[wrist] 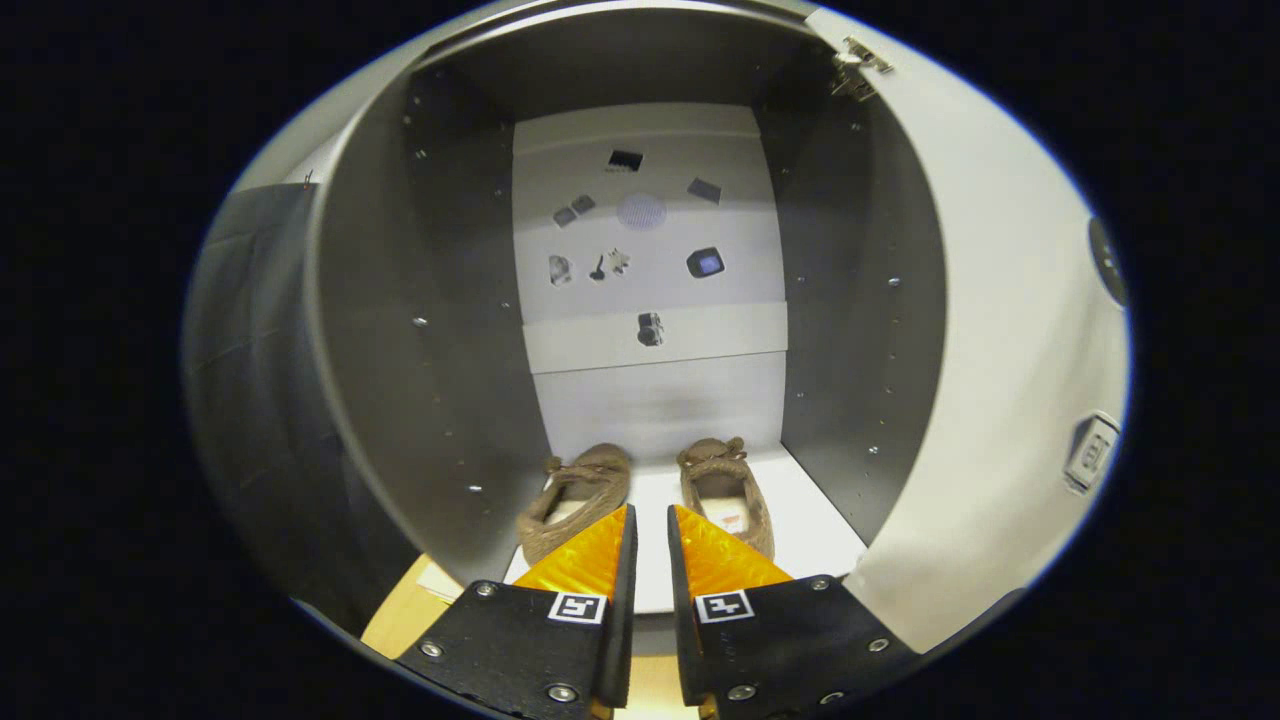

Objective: Open the shoe cabinet door, grab the shoes and put them into the shoe cabinet, then close the shoe cabinet door.

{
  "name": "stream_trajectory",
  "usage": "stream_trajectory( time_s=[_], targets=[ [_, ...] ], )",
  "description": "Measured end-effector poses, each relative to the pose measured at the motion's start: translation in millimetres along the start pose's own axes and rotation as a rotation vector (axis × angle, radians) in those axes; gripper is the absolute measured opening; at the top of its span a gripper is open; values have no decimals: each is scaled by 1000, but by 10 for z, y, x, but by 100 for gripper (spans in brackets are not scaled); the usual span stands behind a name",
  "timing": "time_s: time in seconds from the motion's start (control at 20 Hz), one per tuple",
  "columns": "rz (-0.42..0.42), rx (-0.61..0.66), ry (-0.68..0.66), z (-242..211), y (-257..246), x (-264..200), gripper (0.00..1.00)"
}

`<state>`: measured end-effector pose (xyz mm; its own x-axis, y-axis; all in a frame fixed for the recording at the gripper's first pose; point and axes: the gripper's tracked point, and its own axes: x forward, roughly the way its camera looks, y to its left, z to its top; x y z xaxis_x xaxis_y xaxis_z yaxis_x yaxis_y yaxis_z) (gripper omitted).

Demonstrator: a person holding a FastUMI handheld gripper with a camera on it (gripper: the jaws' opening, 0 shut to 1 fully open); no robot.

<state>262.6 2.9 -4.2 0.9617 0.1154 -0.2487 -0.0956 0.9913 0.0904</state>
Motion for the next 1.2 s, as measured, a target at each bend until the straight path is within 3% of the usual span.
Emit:
stream_trajectory(
  time_s=[0.25,0.45,1.2],
  targets=[
    [-26,23,-44,-35,37,-923,19],
    [-91,21,-68,-34,-125,-1451,19],
    [-295,50,-127,-158,-947,-2835,20]
  ],
)
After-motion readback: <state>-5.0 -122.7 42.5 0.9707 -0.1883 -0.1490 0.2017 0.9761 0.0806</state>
